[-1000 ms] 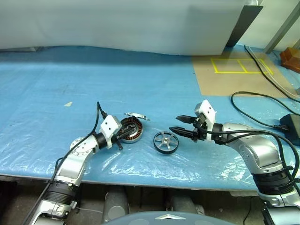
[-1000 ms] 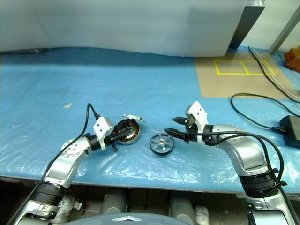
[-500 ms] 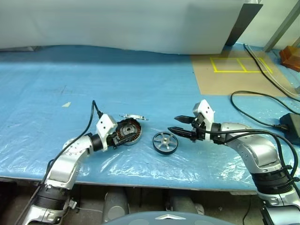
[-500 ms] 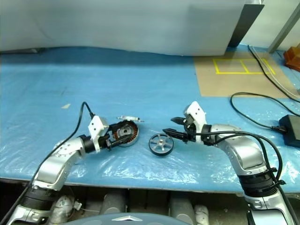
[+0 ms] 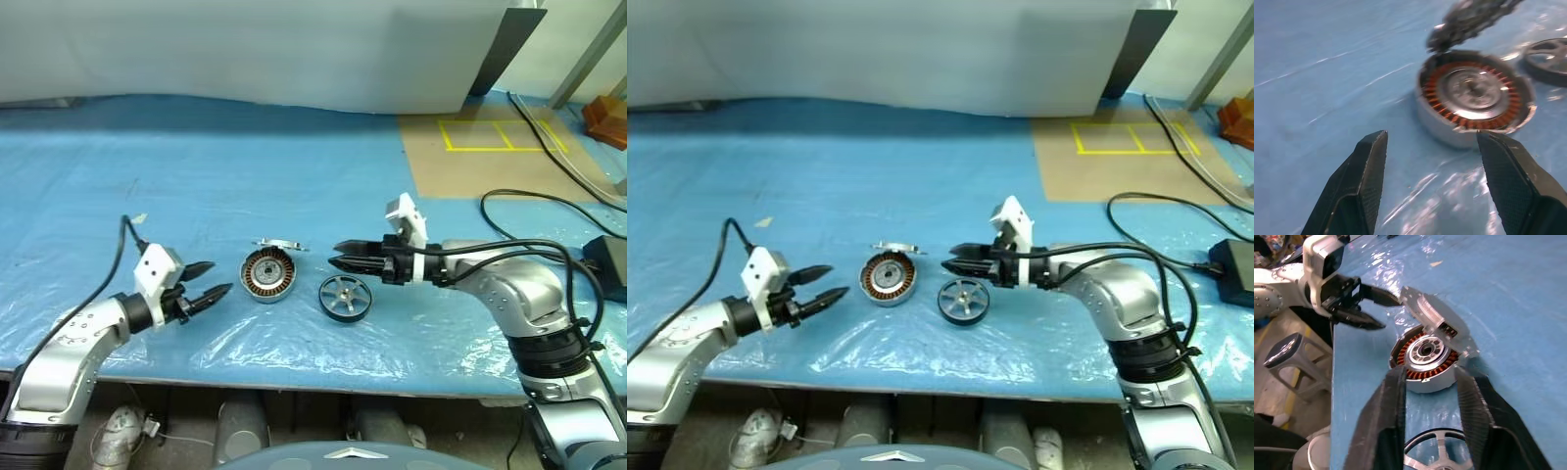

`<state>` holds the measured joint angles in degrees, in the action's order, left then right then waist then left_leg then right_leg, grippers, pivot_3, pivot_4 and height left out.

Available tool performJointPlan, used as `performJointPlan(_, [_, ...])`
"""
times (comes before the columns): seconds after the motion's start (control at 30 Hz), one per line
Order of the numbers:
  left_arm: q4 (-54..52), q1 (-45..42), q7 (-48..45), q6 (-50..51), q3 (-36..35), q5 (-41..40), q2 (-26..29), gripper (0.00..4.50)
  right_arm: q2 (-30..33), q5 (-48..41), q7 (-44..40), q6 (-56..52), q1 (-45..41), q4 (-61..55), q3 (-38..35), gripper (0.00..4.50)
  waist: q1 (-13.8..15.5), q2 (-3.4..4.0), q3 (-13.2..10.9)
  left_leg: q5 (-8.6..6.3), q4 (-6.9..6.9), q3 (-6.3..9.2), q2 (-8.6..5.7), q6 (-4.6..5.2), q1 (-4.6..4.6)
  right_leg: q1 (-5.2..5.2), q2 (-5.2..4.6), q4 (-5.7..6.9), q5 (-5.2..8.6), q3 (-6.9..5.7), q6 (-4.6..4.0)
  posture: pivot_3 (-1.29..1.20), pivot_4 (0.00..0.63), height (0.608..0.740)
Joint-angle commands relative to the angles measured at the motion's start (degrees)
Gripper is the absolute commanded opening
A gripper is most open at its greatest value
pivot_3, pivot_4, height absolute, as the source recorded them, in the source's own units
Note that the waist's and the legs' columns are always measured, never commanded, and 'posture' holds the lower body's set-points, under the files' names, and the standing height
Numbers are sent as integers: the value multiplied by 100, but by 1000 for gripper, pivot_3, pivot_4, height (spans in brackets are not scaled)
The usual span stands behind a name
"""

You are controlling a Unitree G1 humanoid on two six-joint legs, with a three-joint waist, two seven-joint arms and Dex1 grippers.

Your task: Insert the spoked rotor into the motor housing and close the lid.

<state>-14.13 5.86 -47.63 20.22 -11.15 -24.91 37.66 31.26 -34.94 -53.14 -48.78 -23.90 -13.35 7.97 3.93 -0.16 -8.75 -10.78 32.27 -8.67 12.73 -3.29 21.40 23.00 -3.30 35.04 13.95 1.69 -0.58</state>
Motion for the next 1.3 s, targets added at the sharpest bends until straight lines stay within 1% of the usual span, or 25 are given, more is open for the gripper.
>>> performJointPlan(0.03, [-272,324,-34,-175,-379,-95,63,3036,-316,22,-115,181,-340,154,235,441,-3,0,0,0,0,0,0,0,1,1,0,-2,0,0,0,0,150,740])
performJointPlan(0.07, [-363,436,-45,-188,-414,-120,48,3036,-396,9,-147,168,-396,201,287,50,-17,-1,0,0,0,-1,-1,0,2,2,0,-3,0,-1,0,0,150,740])
performJointPlan(0.1, [-458,565,-65,-230,-419,-126,19,3036,-460,26,-178,167,-427,254,343,15,-12,-1,-1,0,0,-1,0,0,3,5,1,-3,0,-1,0,0,150,740])
performJointPlan(0.2, [-679,807,-93,-229,-361,-207,-53,3036,-607,18,-246,68,-485,482,441,15,12,-4,0,0,-4,-1,3,0,4,4,1,-5,0,-1,0,0,150,740])
performJointPlan(0.4, [-895,831,124,-227,-141,-129,-297,3036,-1002,534,-213,425,-615,1072,942,15,-5,-4,0,0,1,1,4,0,7,3,0,-5,2,-1,-3,0,150,740])
performJointPlan(0.6, [-726,743,114,-394,176,99,-396,3036,-1551,741,-92,767,-924,1537,926,15,-29,-5,0,0,2,-1,5,0,7,8,2,0,0,-1,-1,0,150,740])
performJointPlan(0.7, [-605,433,238,-462,449,248,-553,3036,-1792,682,1,792,-1221,1810,690,15,-12,-5,0,0,3,-1,3,0,7,8,1,3,0,-1,0,0,150,740])
performJointPlan(0.77, [-427,84,341,-594,749,476,-725,3036,-1810,630,-49,722,-1293,1758,626,15,21,-5,0,0,6,0,3,0,8,6,-1,5,0,-1,-1,0,150,740])
performJointPlan(0.87, [-437,-251,245,-553,1132,420,-965,3036,-1682,576,-196,588,-1164,1456,684,15,25,-10,1,0,13,2,1,0,9,0,-4,10,-1,-1,1,0,150,740])
performJointPlan(0.93, [-426,-328,57,-600,1358,406,-1010,3036,-1625,557,-196,506,-1079,1364,670,15,9,-12,2,1,14,2,1,-1,9,1,-3,12,-2,-1,3,0,150,740])
performJointPlan(1.03, [1,-528,-32,-885,1671,715,-1074,3036,-1549,598,-152,481,-988,1321,640,15,-12,-12,2,1,10,2,3,-1,4,9,2,31,-1,0,2,0,150,740])
performJointPlan(1.13, [345,-709,-186,-997,1984,855,-1136,3036,-1545,606,-75,460,-952,1260,609,15,-11,-12,2,1,13,2,5,-1,-1,10,2,43,-1,1,0,0,150,740])
performJointPlan(1.2, [592,-833,-166,-1042,2024,906,-1200,3036,-1549,602,-27,441,-935,1209,604,15,-2,-12,2,1,22,1,2,-1,-1,9,-2,49,-1,1,1,0,150,740])
performJointPlan(1.3, [1072,-992,-79,-1198,1863,984,-1206,3036,-1532,605,38,423,-911,1142,576,15,2,-12,2,1,31,1,1,-1,-4,5,-3,57,-1,2,0,0,150,740])
